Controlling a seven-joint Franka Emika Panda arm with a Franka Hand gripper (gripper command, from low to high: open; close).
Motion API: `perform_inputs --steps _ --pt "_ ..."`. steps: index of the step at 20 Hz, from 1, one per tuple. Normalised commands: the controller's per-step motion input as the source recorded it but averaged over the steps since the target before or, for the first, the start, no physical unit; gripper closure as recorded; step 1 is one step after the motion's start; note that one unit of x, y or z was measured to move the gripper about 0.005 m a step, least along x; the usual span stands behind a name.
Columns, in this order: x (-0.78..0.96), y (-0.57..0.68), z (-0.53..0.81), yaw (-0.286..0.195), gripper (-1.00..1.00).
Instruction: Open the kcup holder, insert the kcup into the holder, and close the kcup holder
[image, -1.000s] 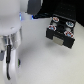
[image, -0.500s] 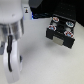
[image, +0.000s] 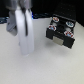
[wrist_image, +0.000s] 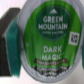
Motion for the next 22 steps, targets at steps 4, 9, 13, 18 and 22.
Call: perform_inputs --steps 4,9,13,18,22 --pt "0.04 0.64 0.62 0.013 1.00" --pt "0.04 0.65 0.50 0.015 1.00" --pt "0.02 0.65 0.47 0.011 1.00" --pt "0.02 0.67 0.42 0.008 1.00" --pt "0.02 0.66 0.27 0.002 1.00"
